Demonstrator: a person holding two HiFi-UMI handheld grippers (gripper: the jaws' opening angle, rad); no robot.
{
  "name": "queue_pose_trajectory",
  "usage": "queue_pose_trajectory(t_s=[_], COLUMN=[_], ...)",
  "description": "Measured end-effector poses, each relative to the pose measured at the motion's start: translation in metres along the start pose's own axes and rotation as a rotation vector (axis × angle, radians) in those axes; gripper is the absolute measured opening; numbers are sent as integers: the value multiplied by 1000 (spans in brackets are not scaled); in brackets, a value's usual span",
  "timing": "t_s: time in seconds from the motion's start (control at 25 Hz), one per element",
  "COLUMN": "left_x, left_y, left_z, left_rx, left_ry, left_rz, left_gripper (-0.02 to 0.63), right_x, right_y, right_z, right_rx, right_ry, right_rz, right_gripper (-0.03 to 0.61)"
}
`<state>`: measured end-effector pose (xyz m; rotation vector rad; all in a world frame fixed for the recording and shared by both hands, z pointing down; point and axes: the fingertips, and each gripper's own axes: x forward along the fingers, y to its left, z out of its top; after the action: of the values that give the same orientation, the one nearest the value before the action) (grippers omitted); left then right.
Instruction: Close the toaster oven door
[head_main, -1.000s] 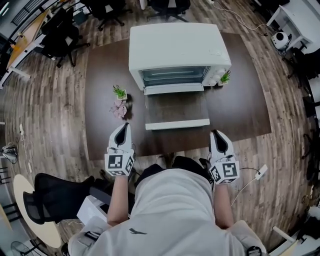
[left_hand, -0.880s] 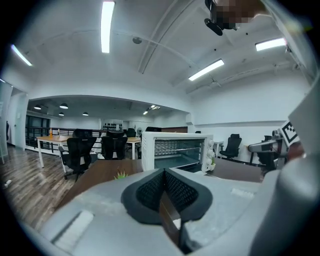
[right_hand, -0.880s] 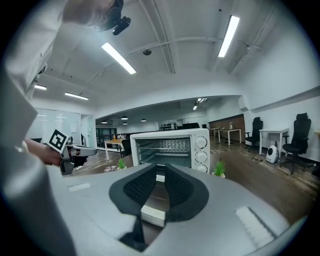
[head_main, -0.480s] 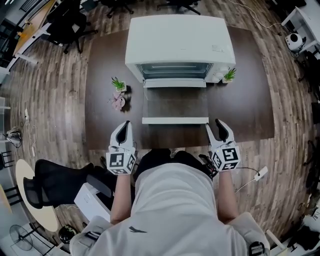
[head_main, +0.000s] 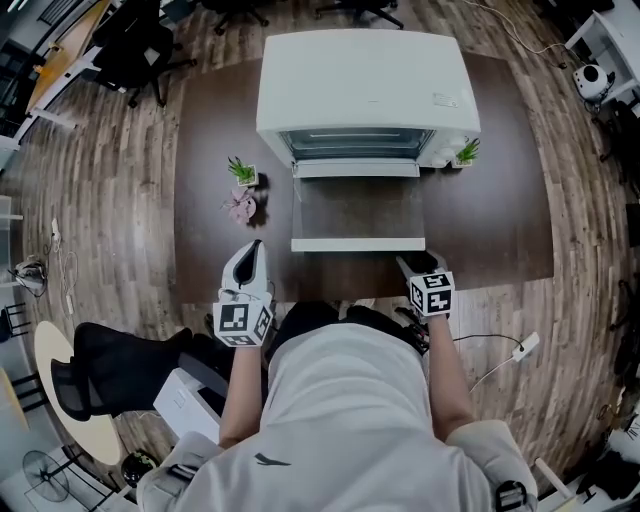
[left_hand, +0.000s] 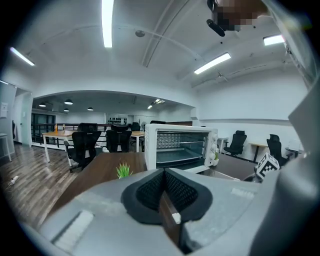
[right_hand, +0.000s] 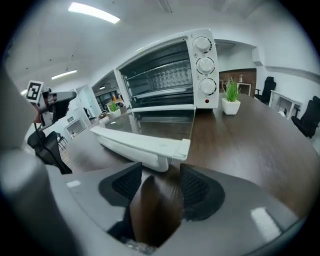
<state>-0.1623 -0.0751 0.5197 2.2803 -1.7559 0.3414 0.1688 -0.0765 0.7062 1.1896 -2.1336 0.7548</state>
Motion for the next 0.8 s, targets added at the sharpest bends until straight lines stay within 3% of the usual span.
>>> queue_pose_trajectory(t_s=[0.16,0.32,0.48,0.8], left_x=[1,1,2,2], left_y=[8,11,11,16], left_z=[1,1,-1,0], left_rx=[-8,-15,-22,-22], left_ry=[-9,-18,-21,-21], left_rz=[1,-4,-8,-1], left_gripper=[0,0,0,0], right_x=[8,-8,-25,-79], right_y=[-4,2,7,13], right_z=[14,26,47,146], right_rx=[-41,-28,-69,-103], right_ry=[-44,-131,-170,-355], right_rz=[-16,32,47,27], right_gripper=[231,153,152,152])
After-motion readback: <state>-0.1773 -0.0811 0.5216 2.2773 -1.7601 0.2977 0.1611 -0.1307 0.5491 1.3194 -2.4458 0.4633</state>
